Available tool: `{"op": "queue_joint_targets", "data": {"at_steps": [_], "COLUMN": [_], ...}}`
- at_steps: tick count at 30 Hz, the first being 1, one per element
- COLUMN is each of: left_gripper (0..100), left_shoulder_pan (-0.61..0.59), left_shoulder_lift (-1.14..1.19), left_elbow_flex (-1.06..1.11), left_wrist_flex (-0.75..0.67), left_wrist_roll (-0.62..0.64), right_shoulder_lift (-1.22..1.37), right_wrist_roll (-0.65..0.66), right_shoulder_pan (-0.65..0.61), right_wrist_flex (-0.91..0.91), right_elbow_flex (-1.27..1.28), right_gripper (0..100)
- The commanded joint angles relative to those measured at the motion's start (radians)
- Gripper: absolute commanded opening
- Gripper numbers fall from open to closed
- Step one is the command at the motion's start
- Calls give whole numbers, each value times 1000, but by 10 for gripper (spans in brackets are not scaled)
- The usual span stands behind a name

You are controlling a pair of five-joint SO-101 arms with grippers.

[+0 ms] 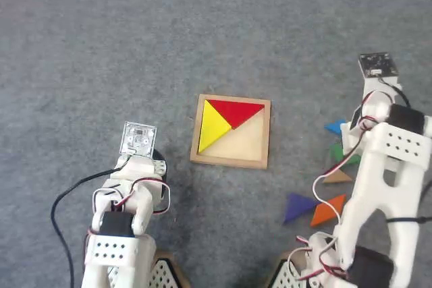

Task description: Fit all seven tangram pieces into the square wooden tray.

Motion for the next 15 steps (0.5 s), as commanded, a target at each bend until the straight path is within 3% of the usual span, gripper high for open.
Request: {"op": "queue_joint_targets", "data": {"at_steps": [1,15], "left_gripper": [15,15], "left_shoulder_pan": [-5,-5], "left_shoulder_lift": [-14,-14], "left_elbow_flex": [-8,-8], "left_wrist_flex": [8,8], "left_wrist_roll": [8,8], "right_shoulder_lift": [12,2], "right_wrist_roll": [29,37], "right_shoulder_pan": [15,8], "right_wrist_flex": [25,30], "right_elbow_flex": [-6,-8], "right_gripper": [221,221]}}
